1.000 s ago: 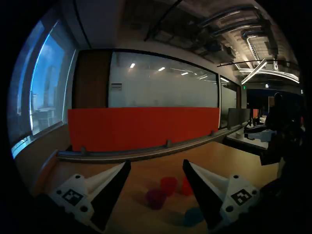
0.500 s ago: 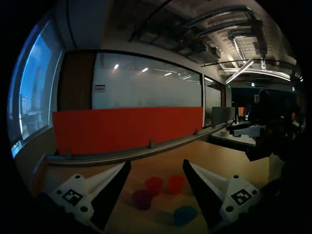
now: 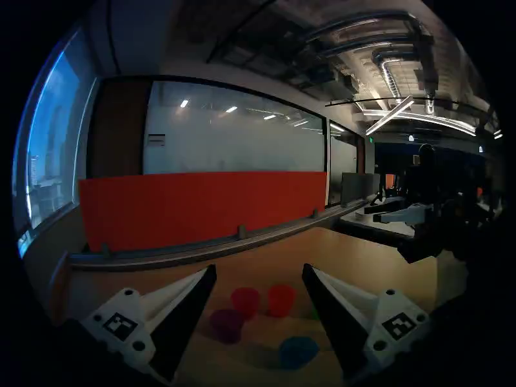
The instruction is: Pour water
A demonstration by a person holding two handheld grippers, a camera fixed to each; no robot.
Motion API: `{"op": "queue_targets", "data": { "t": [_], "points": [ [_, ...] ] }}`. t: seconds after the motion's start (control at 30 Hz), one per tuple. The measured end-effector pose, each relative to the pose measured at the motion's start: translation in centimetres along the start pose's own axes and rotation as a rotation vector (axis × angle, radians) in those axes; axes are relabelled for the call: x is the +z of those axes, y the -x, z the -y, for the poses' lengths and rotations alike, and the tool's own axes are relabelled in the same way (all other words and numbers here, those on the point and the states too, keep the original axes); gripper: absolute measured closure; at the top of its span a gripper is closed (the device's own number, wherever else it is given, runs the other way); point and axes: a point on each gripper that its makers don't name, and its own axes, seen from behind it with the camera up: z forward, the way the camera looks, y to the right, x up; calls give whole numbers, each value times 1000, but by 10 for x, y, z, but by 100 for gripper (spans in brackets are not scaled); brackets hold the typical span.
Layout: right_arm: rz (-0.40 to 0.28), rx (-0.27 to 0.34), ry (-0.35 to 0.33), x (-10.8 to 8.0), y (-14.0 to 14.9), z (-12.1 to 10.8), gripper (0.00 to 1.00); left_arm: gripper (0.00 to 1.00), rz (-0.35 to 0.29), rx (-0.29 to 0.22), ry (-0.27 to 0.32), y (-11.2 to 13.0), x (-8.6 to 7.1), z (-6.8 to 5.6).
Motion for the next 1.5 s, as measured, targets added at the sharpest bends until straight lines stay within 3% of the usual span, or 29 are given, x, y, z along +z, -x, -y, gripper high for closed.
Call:
{"op": "queue_targets", "data": {
  "t": [0.63,1.1,1.5],
  "points": [
    [113,-62,-51,1,19,13,1,1,99,32,88,31,2,-17],
    [210,-101,-78,10,55,20,1,1,183,53,109,73,8,-21],
    [277,-97,-89,17,89,18,1,1,251,52,136,113,13,-25]
  ]
}}
